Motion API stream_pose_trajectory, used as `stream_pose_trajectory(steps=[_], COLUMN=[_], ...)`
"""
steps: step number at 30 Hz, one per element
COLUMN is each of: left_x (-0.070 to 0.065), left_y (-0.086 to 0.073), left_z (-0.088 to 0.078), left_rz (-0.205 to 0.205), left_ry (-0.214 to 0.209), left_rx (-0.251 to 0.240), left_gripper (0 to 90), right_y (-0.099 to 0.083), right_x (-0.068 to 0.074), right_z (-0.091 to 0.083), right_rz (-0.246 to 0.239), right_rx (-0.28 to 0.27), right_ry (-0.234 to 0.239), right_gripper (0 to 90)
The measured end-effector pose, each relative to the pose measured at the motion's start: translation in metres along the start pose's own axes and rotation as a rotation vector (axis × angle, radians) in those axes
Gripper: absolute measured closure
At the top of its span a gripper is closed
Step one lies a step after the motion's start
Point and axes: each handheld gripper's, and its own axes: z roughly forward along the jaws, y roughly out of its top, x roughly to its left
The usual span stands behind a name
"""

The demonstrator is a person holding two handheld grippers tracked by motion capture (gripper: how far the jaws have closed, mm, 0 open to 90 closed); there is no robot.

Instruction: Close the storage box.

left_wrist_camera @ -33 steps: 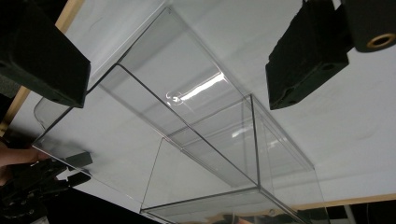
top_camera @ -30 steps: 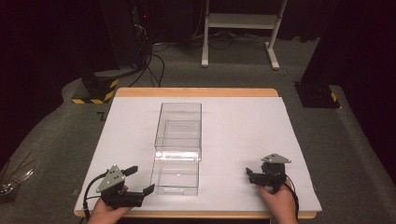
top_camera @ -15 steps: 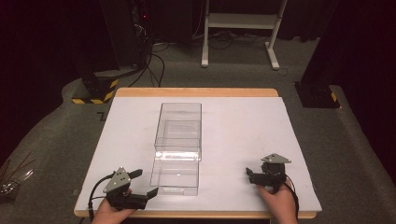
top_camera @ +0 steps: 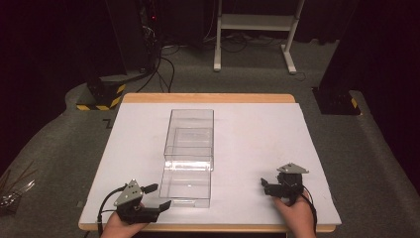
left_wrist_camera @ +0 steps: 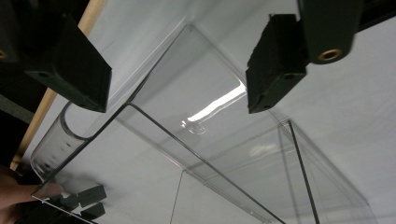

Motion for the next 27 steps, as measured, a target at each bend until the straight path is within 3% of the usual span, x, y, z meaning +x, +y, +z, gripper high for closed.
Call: stream_pose_trajectory(steps=[6,15,27], left_x=[-0.0051,-0.0080,-0.0080], left_y=[-0.0014,-0.0017,-0.0003], left_z=[0.0017,0.0021,0.0045], left_rz=[0.028,0.044,0.033], left_ry=[-0.004,0.011,0.027], left_rx=[-0.005,-0.017,-0.026], left_gripper=[36.5,39.1,40.0], right_y=[0.0000,0.0000,0.0000], right_x=[0.0001,0.0001,0.0000], right_z=[0.0000,0.0000,0.0000], right_rz=[0.000,0.000,-0.001], right_rx=[0.000,0.000,0.000], right_ry=[0.000,0.000,0.000], right_gripper=[10.8,10.8,10.8])
